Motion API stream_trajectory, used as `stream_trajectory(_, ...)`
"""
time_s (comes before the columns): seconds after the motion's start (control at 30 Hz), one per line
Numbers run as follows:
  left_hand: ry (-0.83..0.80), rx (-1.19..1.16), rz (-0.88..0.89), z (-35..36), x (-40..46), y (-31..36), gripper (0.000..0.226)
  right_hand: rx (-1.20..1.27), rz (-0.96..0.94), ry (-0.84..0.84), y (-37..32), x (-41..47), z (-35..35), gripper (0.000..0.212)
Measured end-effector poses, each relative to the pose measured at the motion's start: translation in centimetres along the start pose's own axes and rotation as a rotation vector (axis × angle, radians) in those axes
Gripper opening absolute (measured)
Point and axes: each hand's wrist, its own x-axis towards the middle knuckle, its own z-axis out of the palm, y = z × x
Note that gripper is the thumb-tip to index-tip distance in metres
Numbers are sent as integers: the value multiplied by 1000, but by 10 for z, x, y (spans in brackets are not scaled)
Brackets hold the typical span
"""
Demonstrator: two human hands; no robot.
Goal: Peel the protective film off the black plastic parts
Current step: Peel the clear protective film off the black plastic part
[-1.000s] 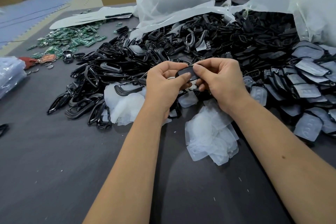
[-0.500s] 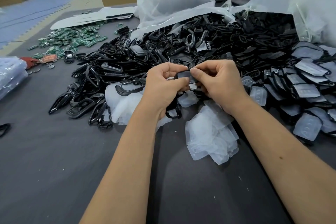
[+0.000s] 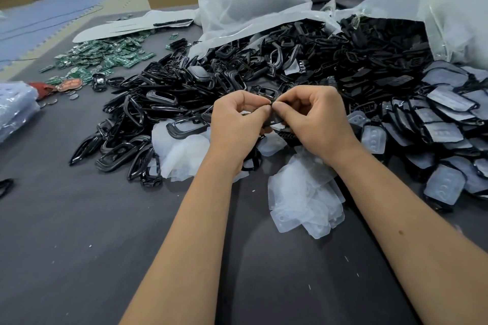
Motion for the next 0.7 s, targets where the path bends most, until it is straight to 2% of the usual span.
stream_trajectory(0.13, 23, 49, 46, 0, 1, -2, 9, -23, 11, 5, 0, 0, 0, 7)
stream_trajectory(0.27, 8, 17, 67, -6, 3, -2, 8, 185, 85, -120, 1, -1, -4, 8)
stream_trajectory(0.47, -71, 79, 47, -15, 3, -2, 21, 225, 114, -145, 3, 0, -7, 15)
stream_trajectory(0.6, -84, 5, 24, -16, 3, -1, 23, 303, 141, -188, 2, -1, -9, 18)
stream_trajectory(0.7, -57, -70, -31, -18, 3, 0, 24, 341, 97, -227, 0, -3, -10, 33)
